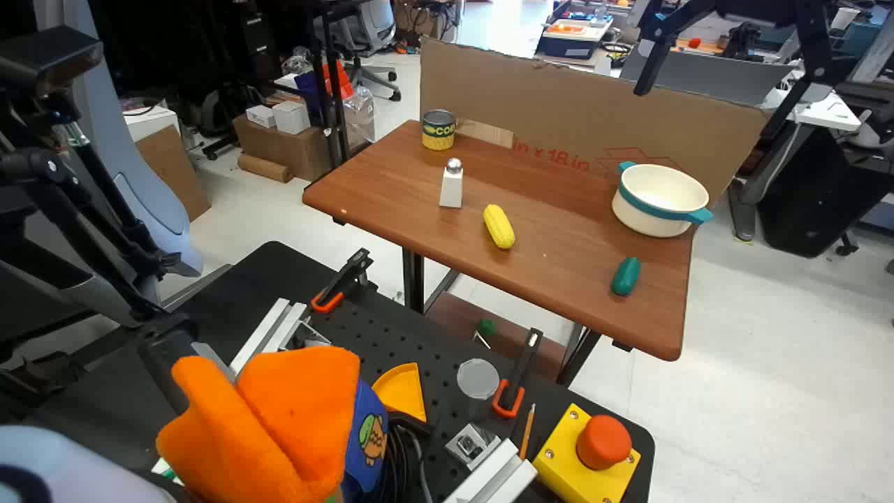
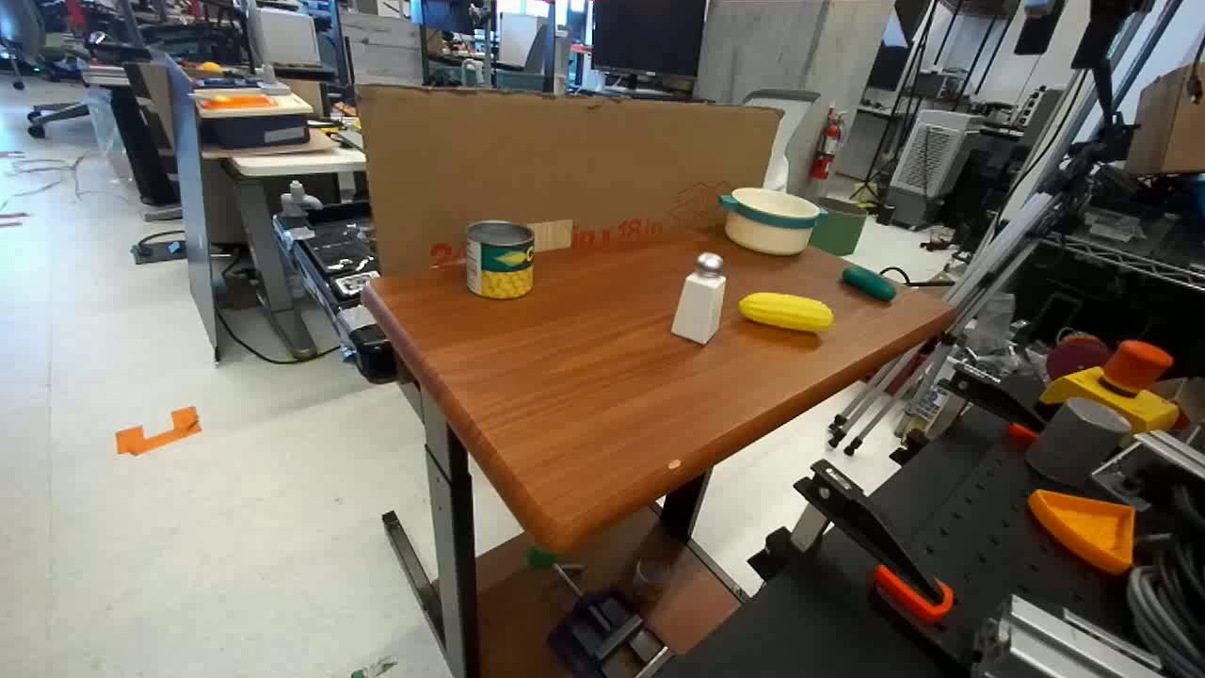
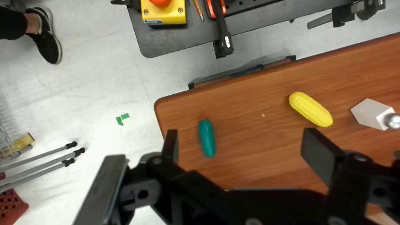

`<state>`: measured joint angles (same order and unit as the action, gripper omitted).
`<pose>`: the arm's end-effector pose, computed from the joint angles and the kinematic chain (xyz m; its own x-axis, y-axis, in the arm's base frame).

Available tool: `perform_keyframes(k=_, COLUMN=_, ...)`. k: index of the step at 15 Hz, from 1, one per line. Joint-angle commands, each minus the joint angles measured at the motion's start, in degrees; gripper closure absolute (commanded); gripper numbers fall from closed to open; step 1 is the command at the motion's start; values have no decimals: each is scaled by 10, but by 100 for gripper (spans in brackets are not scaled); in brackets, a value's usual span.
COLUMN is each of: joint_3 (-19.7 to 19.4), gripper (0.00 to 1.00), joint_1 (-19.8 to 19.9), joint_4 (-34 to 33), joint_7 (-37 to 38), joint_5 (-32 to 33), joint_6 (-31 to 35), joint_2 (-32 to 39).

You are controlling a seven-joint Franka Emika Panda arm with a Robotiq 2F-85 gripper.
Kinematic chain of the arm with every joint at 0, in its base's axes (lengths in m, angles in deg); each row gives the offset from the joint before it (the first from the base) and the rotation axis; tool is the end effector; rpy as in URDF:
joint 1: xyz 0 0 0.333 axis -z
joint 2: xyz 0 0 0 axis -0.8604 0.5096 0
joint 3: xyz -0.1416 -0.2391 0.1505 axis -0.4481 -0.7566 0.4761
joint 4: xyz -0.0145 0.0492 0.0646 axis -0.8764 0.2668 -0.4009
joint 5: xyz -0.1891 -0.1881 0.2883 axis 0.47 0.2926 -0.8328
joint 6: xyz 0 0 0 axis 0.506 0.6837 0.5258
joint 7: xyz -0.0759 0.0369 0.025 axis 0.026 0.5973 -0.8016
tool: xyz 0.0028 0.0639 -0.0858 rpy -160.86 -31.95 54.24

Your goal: Move the pot to the left

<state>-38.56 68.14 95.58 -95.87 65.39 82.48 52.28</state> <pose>0.4476 -0.1706 0.4174 0.9718 -0.2035 -0.1191 -0.2040 -0.9789 0.0079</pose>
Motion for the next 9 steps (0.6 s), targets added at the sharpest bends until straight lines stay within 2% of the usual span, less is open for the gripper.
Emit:
perform_keyframes(k=1, joint_3=3, gripper=0, joint_1=4, joint_4=-1, joint_7=-1, joint_5=-1, joint_6=-1, joint_2=0)
perform_keyframes(k=7, joint_3=3, gripper=0, joint_1=4, joint_4=-1, joint_7=-1, joint_5=-1, joint_6=-1, joint_2=0)
perform_keyframes(k=9, joint_3=14, gripper=0, joint_1=-1, joint_4=-20, joint_7=46, joint_5=-3, joint_6=9, joint_2=18)
